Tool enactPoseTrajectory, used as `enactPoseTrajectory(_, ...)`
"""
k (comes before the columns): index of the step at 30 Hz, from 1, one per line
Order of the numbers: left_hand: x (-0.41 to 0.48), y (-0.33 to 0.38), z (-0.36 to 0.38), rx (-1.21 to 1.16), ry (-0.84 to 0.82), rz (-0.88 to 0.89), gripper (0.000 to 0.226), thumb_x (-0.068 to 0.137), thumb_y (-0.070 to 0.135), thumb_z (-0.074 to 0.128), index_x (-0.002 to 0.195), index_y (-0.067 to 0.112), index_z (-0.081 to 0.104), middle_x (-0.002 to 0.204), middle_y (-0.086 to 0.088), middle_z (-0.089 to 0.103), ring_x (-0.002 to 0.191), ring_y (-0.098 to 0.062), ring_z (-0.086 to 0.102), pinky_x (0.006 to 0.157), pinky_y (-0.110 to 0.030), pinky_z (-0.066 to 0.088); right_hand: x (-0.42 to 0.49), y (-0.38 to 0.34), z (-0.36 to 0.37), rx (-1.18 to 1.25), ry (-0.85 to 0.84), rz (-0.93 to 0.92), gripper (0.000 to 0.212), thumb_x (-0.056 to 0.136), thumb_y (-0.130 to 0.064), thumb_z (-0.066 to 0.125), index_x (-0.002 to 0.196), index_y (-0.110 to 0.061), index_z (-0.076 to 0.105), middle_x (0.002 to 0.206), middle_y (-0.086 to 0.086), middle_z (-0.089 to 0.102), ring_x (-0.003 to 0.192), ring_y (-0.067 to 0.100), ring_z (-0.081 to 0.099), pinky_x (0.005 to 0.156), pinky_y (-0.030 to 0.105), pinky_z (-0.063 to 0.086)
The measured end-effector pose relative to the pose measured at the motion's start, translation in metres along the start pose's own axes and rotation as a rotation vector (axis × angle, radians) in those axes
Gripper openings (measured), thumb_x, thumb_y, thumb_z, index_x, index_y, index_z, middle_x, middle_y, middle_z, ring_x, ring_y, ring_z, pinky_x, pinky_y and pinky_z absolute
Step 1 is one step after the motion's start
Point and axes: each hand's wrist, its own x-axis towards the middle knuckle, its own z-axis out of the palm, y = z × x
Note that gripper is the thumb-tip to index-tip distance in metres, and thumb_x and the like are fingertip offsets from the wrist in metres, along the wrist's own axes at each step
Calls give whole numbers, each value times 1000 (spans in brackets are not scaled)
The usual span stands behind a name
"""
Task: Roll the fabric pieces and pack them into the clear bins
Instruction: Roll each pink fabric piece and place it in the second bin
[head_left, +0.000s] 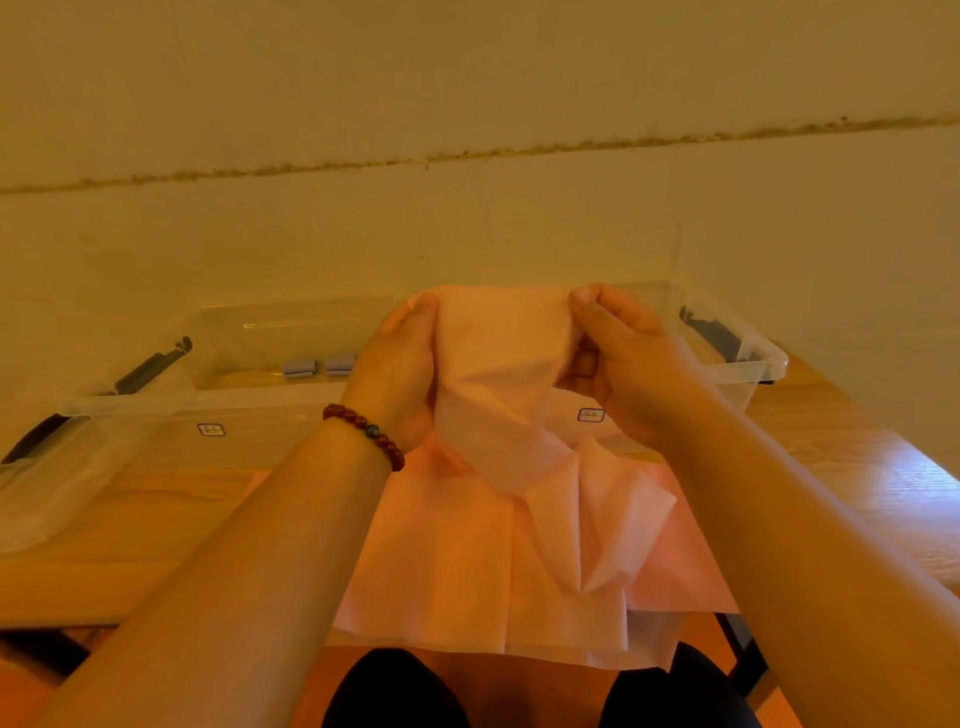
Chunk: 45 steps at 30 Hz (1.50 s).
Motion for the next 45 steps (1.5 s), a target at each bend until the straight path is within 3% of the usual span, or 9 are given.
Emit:
enactPoseTrajectory(4, -8, -5, -1, -65, -265, -190, 62, 74, 45, 64, 125, 11, 58, 117, -10, 67, 104, -25, 66, 86, -43, 56, 7, -8, 5, 89, -1, 13, 19, 103, -24, 45, 110, -21, 62, 82, -3, 67, 69, 15, 64, 63, 30, 53)
enactPoseTrajectory(9, -8, -11, -12, -111, -143, -221, 8, 87, 9, 60, 81, 12, 63, 78, -3, 71, 73, -15, 71, 63, -27, 59, 10, -2, -7, -24, -11, 94, 59, 95, -10, 56, 140, -47, 42, 143, -2, 47, 113, 25, 60, 93, 43, 53)
enactPoseTrajectory(16, -13, -9, 1, 31, -216, -427, 46, 82, 45, 63, 113, 11, 59, 101, -11, 71, 88, -22, 70, 71, -33, 59, 10, 1, -4, -2, -12, 155, 36, 101, -25, 48, 133, -42, 52, 130, 1, 61, 111, 23, 63, 90, 39, 54)
enactPoseTrajectory(20, -19, -18, 16, -140, -182, -434, 61, 66, 31, 73, 124, 15, 60, 114, -11, 69, 105, -28, 66, 81, -42, 57, 10, 1, -2, 22, 5, 126, 48, 100, -13, 48, 136, -44, 48, 126, 5, 64, 105, 28, 67, 92, 49, 54)
enactPoseTrajectory(25, -17, -16, 17, -105, -113, -492, 41, 80, 21, 69, 119, 12, 61, 113, -13, 69, 102, -27, 66, 75, -42, 57, 11, 5, -10, 21, 118, 82, 47, 96, -10, 57, 127, -45, 53, 108, 2, 70, 95, 26, 70, 72, 41, 59)
enactPoseTrajectory(31, -11, -2, 6, 141, -27, -156, 14, 96, 29, 54, 96, 20, 64, 84, -3, 71, 76, -20, 68, 73, -46, 56, 13, 11, -14, 9, 282, 34, 15, 95, -14, 59, 107, -17, 68, 71, -8, 69, 59, 2, 62, 53, 19, 49)
enactPoseTrajectory(35, -11, -1, 13, 132, 26, -95, 14, 95, 17, 57, 105, 26, 61, 92, 0, 68, 82, -18, 66, 66, -36, 57, 17, 8, -16, 119, 288, 71, 38, 98, -15, 55, 134, -25, 55, 110, 0, 68, 95, 16, 67, 73, 32, 57)
enactPoseTrajectory(39, -5, 0, 7, 216, 43, -98, 64, 90, 3, 61, 137, 38, 37, 95, 6, 56, 95, -22, 62, 85, -46, 55, 15, 9, -18, -365, 276, 213, 65, 92, -8, 60, 148, -30, 36, 117, 3, 56, 84, 18, 61, 72, 35, 56)
enactPoseTrajectory(45, 9, -19, 5, 782, 150, 134, 72, 88, 13, 66, 147, 29, 29, 104, 7, 58, 84, -6, 50, 61, -14, 40, 18, 19, -22, -910, 399, 73, 54, 86, -29, 72, 133, -30, 44, 98, 5, 61, 78, 18, 56, 48, 23, 38)
